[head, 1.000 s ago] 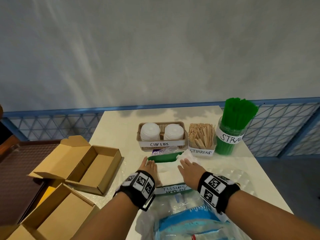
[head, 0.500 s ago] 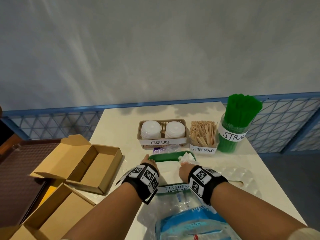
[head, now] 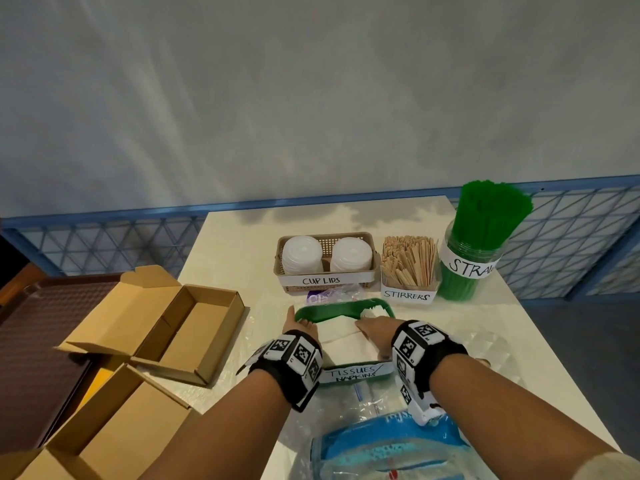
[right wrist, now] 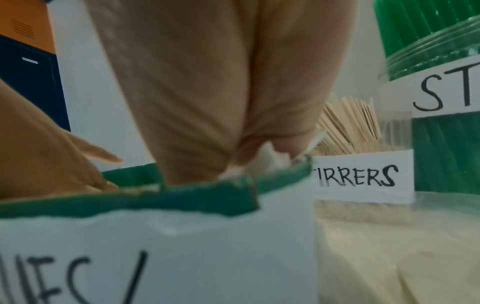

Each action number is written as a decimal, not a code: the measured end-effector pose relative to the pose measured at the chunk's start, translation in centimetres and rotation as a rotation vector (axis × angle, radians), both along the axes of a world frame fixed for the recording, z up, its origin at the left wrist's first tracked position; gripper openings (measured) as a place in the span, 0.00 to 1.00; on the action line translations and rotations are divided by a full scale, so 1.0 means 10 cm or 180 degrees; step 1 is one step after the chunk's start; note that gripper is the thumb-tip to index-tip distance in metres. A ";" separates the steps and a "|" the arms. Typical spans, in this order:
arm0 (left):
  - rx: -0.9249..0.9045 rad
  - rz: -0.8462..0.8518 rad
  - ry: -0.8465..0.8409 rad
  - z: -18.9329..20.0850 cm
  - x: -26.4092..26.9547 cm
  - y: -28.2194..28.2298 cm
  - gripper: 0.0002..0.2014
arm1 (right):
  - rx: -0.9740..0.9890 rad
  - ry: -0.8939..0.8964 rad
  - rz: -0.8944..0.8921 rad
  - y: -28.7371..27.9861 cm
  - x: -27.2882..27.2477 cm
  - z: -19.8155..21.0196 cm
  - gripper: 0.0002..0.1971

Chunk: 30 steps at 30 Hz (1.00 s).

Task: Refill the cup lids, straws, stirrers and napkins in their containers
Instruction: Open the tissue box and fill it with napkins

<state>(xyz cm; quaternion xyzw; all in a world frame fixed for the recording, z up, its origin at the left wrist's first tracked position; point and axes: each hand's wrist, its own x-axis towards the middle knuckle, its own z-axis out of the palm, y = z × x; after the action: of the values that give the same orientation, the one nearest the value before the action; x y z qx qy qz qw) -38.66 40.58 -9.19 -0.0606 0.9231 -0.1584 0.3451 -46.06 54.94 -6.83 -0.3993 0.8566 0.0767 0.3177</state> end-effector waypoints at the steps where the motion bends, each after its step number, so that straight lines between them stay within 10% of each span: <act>1: -0.0046 0.0053 -0.0048 0.02 0.02 0.00 0.25 | 0.0003 -0.0022 0.0053 0.00 0.00 -0.02 0.29; 5: 0.0083 -0.0048 0.0106 0.18 0.09 -0.02 0.26 | -0.0958 -0.0069 -0.0092 0.08 0.06 0.07 0.34; 10: 0.0330 0.0128 0.0695 0.24 0.15 0.02 0.20 | -0.2967 0.0258 -0.1304 0.47 -0.02 0.25 0.04; 13: 0.0413 0.0185 0.1202 0.26 0.15 0.15 0.17 | -0.1831 0.0568 -0.1381 0.89 -0.20 0.17 0.01; 18: 0.0825 0.0248 0.1499 0.17 0.13 0.46 0.21 | 0.0093 0.0216 -0.0864 1.31 -0.18 -0.20 0.25; 26: 0.0892 0.0837 0.1825 0.10 0.15 0.53 0.28 | -0.0027 0.0095 -0.0853 1.39 -0.13 -0.35 0.19; 30: 0.0927 0.0987 0.2078 0.23 0.18 0.54 0.28 | -0.0265 0.0051 -0.1159 1.35 -0.16 -0.32 0.35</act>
<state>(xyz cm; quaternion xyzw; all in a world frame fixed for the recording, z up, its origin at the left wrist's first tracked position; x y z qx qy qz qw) -36.87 45.97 -6.93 -0.1970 0.9771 0.0559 0.0579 -47.64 68.41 -10.01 -0.2497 0.9197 -0.0144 0.3027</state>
